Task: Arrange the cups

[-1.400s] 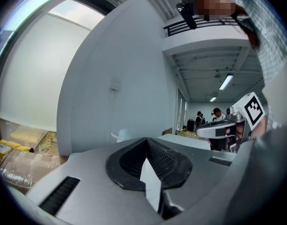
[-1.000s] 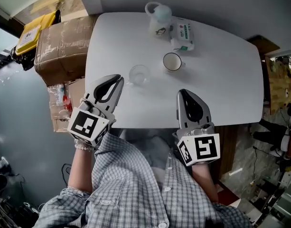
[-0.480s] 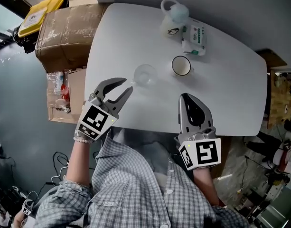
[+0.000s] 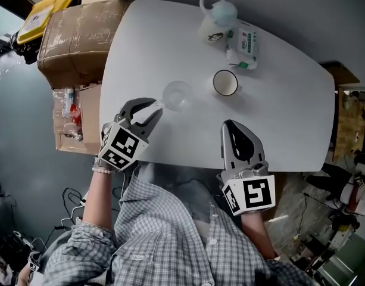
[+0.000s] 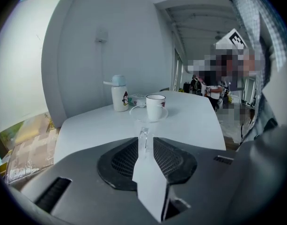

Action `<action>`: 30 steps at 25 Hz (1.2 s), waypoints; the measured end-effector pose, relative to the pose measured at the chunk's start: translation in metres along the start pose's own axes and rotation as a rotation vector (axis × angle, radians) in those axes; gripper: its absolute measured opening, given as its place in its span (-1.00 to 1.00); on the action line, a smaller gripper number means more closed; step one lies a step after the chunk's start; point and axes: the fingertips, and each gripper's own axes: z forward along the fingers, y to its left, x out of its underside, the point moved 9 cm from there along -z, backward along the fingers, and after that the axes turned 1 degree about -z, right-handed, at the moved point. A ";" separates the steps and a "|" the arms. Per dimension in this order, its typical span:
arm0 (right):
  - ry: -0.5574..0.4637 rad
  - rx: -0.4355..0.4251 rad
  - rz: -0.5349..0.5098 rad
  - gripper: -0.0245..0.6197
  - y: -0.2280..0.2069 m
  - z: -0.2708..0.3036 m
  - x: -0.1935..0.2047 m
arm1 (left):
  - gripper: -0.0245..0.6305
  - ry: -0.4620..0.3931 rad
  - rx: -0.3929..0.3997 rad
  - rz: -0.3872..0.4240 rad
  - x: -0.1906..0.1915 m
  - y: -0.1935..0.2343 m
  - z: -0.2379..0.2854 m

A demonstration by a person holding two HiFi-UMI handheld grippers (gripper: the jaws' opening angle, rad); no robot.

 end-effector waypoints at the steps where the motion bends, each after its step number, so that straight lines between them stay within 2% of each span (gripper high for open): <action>1: 0.001 0.002 0.001 -0.83 -0.001 0.001 0.001 | -0.63 0.000 -0.002 -0.009 0.000 0.000 0.000; 4: 0.006 0.007 -0.001 -0.83 -0.005 0.003 0.006 | -0.63 -0.005 -0.015 -0.047 0.000 -0.002 -0.001; 9: 0.022 0.024 -0.011 -0.83 -0.021 0.012 0.015 | -0.76 0.016 -0.032 -0.050 0.003 -0.006 0.000; 21: 0.073 0.053 -0.035 -0.83 -0.056 0.026 0.030 | -0.79 -0.005 -0.111 -0.150 -0.009 -0.022 0.015; 25: 0.105 0.041 -0.103 -0.83 -0.073 0.038 0.039 | -0.79 -0.012 -0.121 -0.155 -0.014 -0.022 0.024; 30: 0.230 -0.010 -0.280 -0.83 -0.092 0.057 0.059 | -0.79 -0.015 -0.146 -0.169 -0.018 -0.022 0.031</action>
